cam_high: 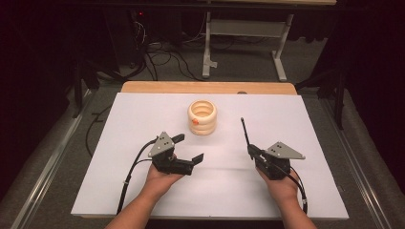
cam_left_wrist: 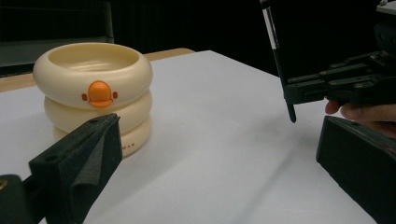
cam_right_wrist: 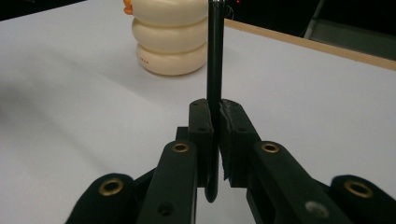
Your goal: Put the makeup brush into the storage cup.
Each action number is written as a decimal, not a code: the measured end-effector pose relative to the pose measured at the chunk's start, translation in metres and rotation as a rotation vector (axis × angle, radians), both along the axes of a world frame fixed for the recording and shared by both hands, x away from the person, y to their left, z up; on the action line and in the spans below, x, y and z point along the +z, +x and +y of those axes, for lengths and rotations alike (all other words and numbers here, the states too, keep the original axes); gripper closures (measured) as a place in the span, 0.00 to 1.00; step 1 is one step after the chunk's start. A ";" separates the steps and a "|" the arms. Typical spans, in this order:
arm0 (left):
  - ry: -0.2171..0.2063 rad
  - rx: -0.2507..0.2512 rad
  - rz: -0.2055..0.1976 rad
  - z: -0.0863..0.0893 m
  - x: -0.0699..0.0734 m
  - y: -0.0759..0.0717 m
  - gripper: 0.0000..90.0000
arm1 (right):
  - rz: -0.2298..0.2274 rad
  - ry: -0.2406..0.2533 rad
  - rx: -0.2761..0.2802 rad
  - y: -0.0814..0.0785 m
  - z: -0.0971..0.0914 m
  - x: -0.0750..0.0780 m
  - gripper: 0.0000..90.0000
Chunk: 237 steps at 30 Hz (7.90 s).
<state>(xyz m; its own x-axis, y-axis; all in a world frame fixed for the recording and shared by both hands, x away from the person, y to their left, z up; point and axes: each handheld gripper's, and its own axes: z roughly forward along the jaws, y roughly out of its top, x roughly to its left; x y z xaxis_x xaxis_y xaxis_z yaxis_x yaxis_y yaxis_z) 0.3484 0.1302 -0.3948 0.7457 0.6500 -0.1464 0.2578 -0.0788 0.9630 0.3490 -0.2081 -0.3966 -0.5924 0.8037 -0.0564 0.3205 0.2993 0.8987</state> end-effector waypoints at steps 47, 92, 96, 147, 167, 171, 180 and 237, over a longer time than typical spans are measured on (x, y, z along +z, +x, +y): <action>-0.043 -0.017 -0.002 0.001 0.005 -0.005 0.01 | -0.025 0.008 0.207 -0.011 0.079 0.003 0.96; -0.100 -0.047 0.016 0.001 0.005 -0.009 0.07 | -0.045 0.004 0.303 -0.027 0.099 -0.006 0.96; -0.116 -0.045 0.025 0.003 0.005 -0.008 0.10 | -0.047 -0.003 0.309 -0.028 0.100 -0.006 0.96; -0.174 -0.063 0.031 0.007 0.006 -0.012 0.75 | -0.059 0.002 0.323 -0.027 0.104 -0.011 0.96; -0.179 -0.078 0.046 0.009 0.005 -0.011 0.88 | -0.065 -0.001 0.325 -0.027 0.104 -0.012 0.96; -0.181 -0.081 0.047 0.009 0.005 -0.011 0.89 | -0.064 -0.002 0.324 -0.027 0.105 -0.012 0.96; -0.182 -0.087 0.046 0.009 0.005 -0.011 0.90 | -0.060 0.001 0.322 -0.027 0.105 -0.012 0.96; -0.189 -0.097 0.016 0.009 0.007 -0.013 0.93 | -0.028 0.042 0.312 -0.025 0.102 -0.009 0.68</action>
<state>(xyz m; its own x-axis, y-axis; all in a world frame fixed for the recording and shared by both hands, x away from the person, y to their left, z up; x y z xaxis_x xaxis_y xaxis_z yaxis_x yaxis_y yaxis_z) 0.3352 0.1395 -0.3876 0.7999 0.5354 -0.2713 0.2735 0.0773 0.9588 0.3235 -0.1056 -0.4057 -0.8095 0.5852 -0.0464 0.1940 0.3414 0.9197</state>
